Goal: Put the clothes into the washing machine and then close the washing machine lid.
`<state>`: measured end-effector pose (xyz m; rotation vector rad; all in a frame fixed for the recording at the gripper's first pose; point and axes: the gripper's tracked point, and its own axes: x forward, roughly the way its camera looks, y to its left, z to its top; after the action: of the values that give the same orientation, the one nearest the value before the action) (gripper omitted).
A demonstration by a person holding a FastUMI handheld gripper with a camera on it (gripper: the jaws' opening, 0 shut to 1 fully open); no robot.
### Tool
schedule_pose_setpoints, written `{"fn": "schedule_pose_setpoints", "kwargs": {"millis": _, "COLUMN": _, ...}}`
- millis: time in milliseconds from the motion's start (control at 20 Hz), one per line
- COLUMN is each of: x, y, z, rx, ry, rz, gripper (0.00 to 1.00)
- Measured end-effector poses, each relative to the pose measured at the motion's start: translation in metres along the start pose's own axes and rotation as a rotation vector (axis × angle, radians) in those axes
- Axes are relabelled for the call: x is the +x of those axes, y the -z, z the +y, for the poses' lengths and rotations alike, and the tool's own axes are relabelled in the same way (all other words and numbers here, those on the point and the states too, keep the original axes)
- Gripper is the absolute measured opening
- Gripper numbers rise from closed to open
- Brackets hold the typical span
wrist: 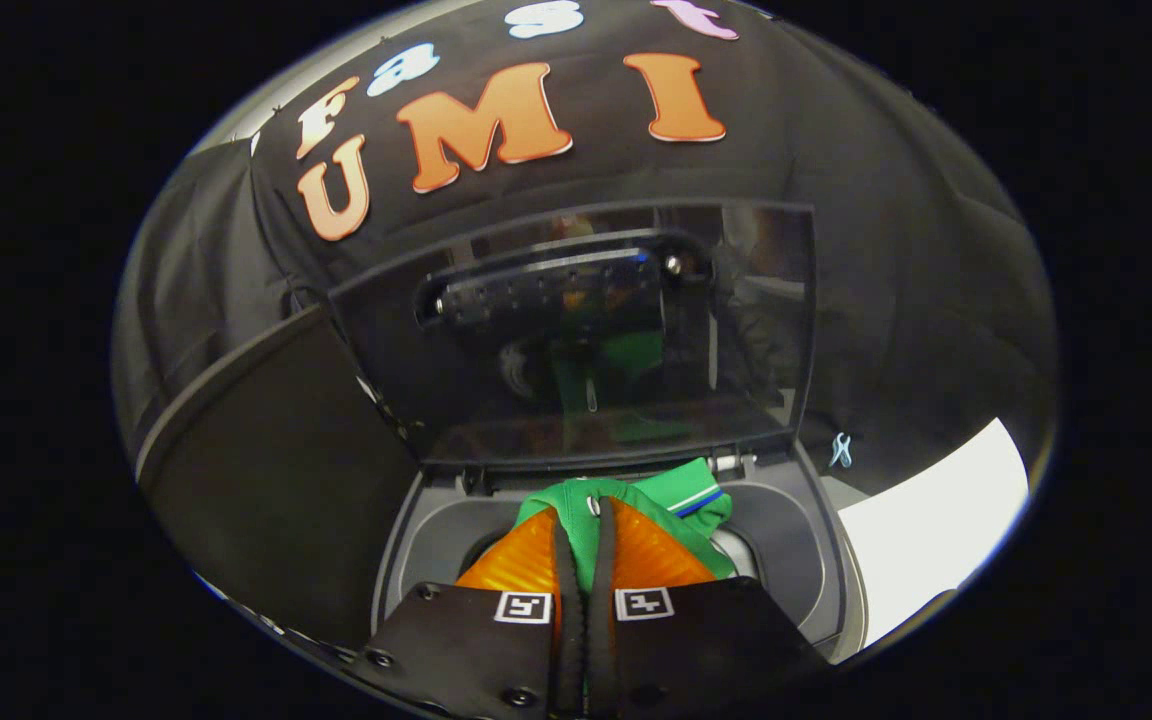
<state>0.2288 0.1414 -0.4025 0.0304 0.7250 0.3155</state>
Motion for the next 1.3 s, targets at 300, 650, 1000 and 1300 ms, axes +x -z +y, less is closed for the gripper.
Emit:
{"fn": "schedule_pose_setpoints", "kwargs": {"millis": 300, "x": 0.037, "y": 0.073, "z": -0.008, "rx": 0.034, "ry": 0.037, "rz": 0.207, "gripper": 0.10}}
{"fn": "schedule_pose_setpoints", "kwargs": {"millis": 650, "x": 0.060, "y": 0.133, "z": -0.019, "rx": 0.032, "ry": 0.107, "rz": 0.366, "gripper": 0.10}}
{"fn": "schedule_pose_setpoints", "kwargs": {"millis": 1000, "x": 0.064, "y": 0.149, "z": -0.020, "rx": 0.029, "ry": 0.121, "rz": 0.446, "gripper": 0.43}}
{"fn": "schedule_pose_setpoints", "kwargs": {"millis": 1300, "x": 0.055, "y": 0.154, "z": -0.021, "rx": 0.064, "ry": 0.126, "rz": 0.441, "gripper": 0.92}}
